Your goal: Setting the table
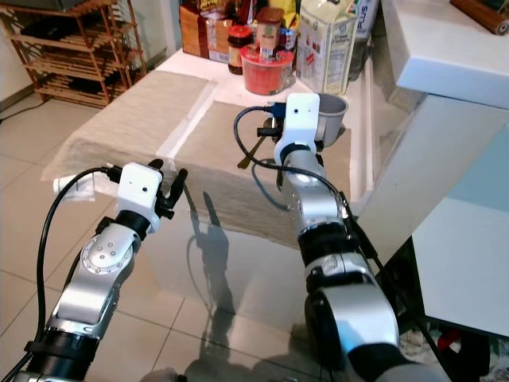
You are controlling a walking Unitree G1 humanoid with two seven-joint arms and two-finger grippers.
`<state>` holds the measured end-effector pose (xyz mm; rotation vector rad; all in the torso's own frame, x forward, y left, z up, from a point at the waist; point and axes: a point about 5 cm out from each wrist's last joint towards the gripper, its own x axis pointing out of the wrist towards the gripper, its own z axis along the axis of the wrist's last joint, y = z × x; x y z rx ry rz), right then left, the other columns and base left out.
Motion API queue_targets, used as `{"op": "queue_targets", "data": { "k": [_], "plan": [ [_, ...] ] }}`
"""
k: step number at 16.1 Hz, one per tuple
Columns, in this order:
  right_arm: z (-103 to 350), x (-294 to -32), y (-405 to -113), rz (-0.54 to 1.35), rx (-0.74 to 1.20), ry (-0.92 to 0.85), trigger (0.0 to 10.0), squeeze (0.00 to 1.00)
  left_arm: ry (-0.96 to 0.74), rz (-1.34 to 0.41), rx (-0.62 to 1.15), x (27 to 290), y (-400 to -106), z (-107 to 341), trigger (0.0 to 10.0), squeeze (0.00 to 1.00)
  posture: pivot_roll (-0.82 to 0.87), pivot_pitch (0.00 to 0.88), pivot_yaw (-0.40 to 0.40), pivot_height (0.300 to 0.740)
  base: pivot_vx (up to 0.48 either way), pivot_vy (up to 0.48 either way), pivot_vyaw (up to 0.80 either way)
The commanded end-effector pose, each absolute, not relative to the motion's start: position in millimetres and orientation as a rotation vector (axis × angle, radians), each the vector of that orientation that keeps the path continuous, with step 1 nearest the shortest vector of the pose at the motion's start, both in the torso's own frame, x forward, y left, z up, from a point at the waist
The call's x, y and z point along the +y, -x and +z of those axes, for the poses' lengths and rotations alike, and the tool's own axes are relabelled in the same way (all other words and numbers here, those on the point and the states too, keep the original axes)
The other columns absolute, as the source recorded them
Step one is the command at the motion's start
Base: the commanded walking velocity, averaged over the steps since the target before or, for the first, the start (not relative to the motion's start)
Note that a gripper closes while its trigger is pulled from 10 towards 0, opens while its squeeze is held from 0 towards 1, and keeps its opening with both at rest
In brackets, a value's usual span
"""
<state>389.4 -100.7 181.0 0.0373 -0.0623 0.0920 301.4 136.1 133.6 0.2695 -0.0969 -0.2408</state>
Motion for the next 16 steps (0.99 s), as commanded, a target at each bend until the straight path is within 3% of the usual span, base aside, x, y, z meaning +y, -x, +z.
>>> {"op": "queue_targets", "data": {
  "k": [1, 2, 5, 16],
  "plan": [
    [182, -100, -388, 0.092, -0.075, -0.026, 10.0, 0.00, -0.277, -0.257, -0.108, 134, -303, 137, 10.0, 0.00, 0.12, 0.000, -0.028, 0.740, 0.000, 0.000, 0.00],
    [185, -100, -387, 0.101, -0.101, -0.044, 10.0, 1.00, -0.274, -0.261, -0.111, 133, -303, 138, 10.0, 0.00, 0.12, 0.000, -0.028, 0.740, 0.000, 0.000, 0.00],
    [198, -99, -382, 0.096, -0.227, -0.003, 10.0, 1.00, -0.267, -0.266, -0.117, 133, -303, 139, 10.0, 0.00, 0.12, 0.000, -0.028, 0.740, 0.000, 0.000, 0.00],
    [186, -102, -367, 0.077, -0.257, -0.012, 10.0, 1.00, -0.281, -0.294, -0.123, 130, -305, 138, 10.0, 0.00, 0.10, 0.000, -0.014, 0.740, 0.000, 0.000, 0.00]
  ]
}}
